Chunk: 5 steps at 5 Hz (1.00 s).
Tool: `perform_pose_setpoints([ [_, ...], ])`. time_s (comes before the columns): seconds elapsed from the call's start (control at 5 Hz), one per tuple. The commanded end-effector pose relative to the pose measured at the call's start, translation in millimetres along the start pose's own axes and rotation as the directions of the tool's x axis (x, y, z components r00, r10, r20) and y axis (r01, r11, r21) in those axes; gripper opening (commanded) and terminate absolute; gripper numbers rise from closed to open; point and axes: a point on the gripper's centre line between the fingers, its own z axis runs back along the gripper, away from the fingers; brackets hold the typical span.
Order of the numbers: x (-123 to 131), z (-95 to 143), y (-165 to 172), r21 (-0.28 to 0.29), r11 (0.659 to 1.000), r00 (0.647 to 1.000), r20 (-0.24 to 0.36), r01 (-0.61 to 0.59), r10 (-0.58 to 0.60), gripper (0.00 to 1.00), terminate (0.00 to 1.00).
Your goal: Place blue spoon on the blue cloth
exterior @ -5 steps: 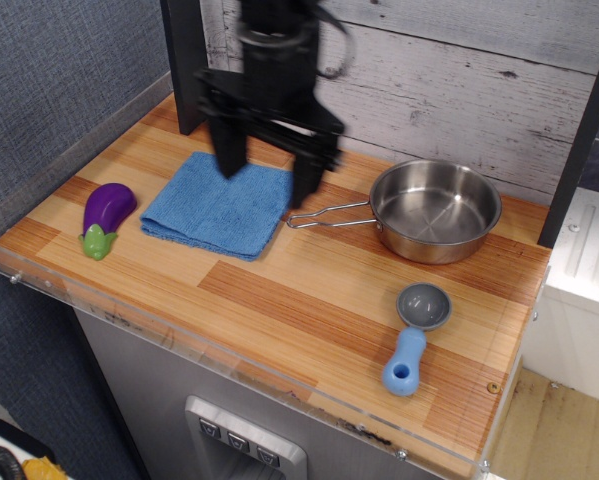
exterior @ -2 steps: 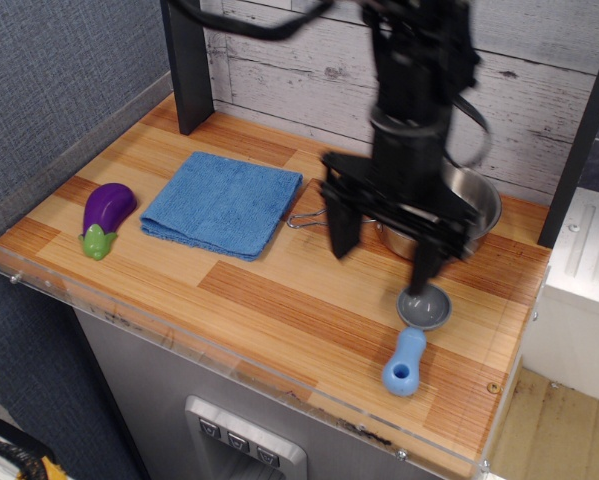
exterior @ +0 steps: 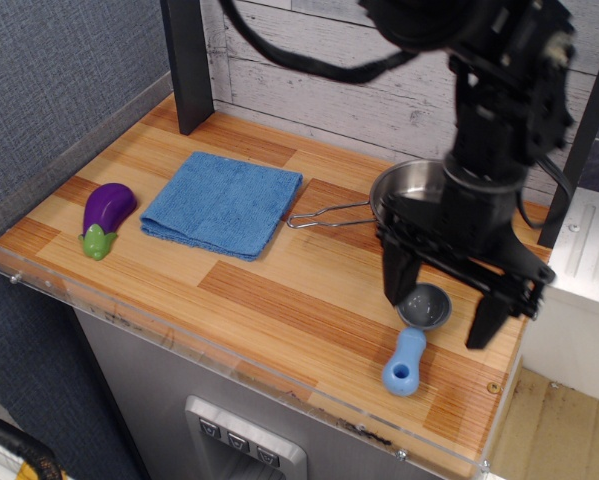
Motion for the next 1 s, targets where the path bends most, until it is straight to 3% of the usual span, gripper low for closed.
perform_pose_setpoints([
  [0.0, -6, -7, 0, 0.038, 0.999, 1.000, -0.019, 0.007, -0.006, 1.00, 0.00],
  [0.4, -15, -5, 12, 0.053, 0.998, 0.999, -0.028, -0.020, 0.021, 1.00, 0.00],
  [0.8, -24, -24, 9, 0.046, 0.999, 0.999, -0.049, -0.005, 0.007, 1.00, 0.00],
])
